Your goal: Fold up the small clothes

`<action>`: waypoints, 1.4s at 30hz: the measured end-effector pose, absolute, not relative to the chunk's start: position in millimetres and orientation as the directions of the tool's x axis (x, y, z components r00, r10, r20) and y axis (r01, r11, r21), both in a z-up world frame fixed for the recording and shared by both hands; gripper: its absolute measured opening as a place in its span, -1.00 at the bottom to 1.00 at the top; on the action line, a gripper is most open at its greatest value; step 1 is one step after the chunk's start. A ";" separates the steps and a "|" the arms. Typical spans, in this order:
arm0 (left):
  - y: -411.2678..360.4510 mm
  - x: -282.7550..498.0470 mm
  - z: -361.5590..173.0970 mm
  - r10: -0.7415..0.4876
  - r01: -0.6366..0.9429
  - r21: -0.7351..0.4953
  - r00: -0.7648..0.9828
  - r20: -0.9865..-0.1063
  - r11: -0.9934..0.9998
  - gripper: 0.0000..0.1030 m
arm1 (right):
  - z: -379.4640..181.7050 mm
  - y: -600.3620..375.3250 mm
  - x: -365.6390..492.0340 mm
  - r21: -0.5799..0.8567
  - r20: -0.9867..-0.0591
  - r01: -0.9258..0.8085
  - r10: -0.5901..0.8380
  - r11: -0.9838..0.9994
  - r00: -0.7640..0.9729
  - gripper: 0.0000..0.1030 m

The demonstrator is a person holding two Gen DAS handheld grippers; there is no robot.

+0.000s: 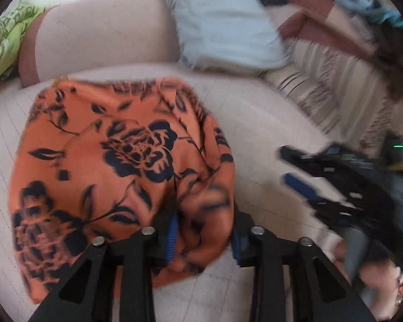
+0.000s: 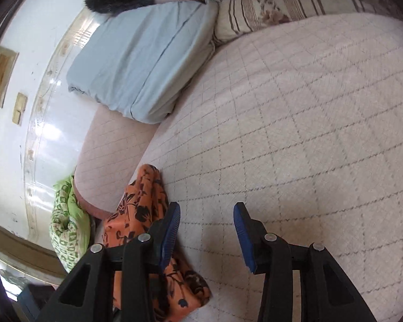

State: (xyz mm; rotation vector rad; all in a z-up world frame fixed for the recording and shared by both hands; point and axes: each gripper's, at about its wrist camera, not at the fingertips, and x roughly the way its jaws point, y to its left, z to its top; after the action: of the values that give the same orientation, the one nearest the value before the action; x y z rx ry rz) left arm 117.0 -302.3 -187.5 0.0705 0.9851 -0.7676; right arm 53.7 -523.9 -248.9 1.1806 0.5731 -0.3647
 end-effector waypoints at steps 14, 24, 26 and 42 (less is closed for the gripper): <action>-147.9 124.0 -187.4 -0.263 0.345 -0.043 0.624 -0.735 0.938 0.77 | -184.7 -424.3 90.8 0.774 -0.388 0.138 0.290 0.618 0.875 0.08; -145.0 143.4 -231.1 -0.208 0.395 -0.002 0.480 -0.852 0.919 0.78 | -249.3 -451.3 101.7 0.605 -0.713 0.542 0.096 0.583 0.694 -0.03; -143.4 143.9 -229.4 -0.215 0.397 -0.010 0.475 -0.853 0.918 0.78 | -230.2 -453.7 95.0 0.640 -0.652 0.505 0.060 0.579 0.756 -0.02; -144.3 148.3 -234.7 -0.250 0.429 -0.045 0.434 -0.865 0.902 0.79 | -244.4 -407.4 151.8 0.625 -0.652 0.392 0.174 0.675 0.739 -0.01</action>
State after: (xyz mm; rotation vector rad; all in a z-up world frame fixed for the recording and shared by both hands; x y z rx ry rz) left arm 148.3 -144.3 -234.7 0.1925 1.0394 -0.4263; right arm 151.8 -407.4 -244.4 0.8400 0.7511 -0.1371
